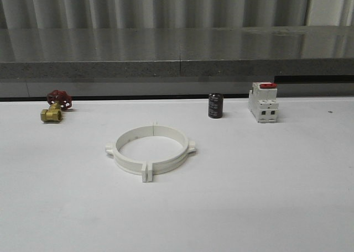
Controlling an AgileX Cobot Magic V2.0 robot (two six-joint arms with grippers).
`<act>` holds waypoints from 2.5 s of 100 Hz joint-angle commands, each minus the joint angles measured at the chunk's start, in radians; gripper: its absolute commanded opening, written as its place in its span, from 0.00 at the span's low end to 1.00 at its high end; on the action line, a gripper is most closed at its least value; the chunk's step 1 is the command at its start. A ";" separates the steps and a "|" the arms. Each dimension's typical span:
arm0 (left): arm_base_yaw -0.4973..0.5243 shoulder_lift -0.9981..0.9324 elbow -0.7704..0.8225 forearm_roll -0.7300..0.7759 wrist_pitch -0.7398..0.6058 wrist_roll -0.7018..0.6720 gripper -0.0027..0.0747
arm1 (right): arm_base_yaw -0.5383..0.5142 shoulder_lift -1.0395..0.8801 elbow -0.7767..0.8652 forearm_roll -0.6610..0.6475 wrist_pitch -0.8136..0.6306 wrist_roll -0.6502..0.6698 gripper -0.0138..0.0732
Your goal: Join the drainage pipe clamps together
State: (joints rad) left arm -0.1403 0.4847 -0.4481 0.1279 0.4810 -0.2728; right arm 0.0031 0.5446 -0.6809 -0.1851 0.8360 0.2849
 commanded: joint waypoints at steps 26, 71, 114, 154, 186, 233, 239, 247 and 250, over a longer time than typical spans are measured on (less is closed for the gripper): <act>0.000 0.002 -0.028 -0.003 -0.074 0.000 0.01 | -0.007 0.002 -0.025 -0.026 -0.070 -0.009 0.08; 0.000 0.002 -0.028 -0.003 -0.074 0.000 0.01 | -0.007 -0.034 0.005 -0.026 -0.138 -0.010 0.08; 0.000 0.002 -0.028 -0.003 -0.074 0.000 0.01 | -0.007 -0.372 0.346 0.185 -0.541 -0.319 0.08; 0.000 0.005 -0.028 -0.003 -0.074 0.000 0.01 | -0.007 -0.569 0.659 0.185 -0.836 -0.302 0.08; 0.000 0.005 -0.028 -0.003 -0.074 0.000 0.01 | -0.007 -0.569 0.690 0.185 -0.862 -0.276 0.08; 0.000 0.005 -0.028 -0.003 -0.074 0.000 0.01 | -0.007 -0.569 0.690 0.185 -0.861 -0.276 0.08; 0.000 0.005 -0.028 -0.003 -0.074 0.000 0.01 | -0.007 -0.569 0.690 0.185 -0.861 -0.276 0.08; 0.000 0.005 -0.028 -0.003 -0.074 0.000 0.01 | -0.007 -0.569 0.690 0.185 -0.861 -0.276 0.08; 0.000 0.005 -0.028 -0.003 -0.074 0.000 0.01 | -0.007 -0.569 0.690 0.185 -0.861 -0.276 0.08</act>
State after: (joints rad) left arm -0.1403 0.4843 -0.4481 0.1279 0.4810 -0.2728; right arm 0.0031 -0.0108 0.0285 0.0000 0.0593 0.0093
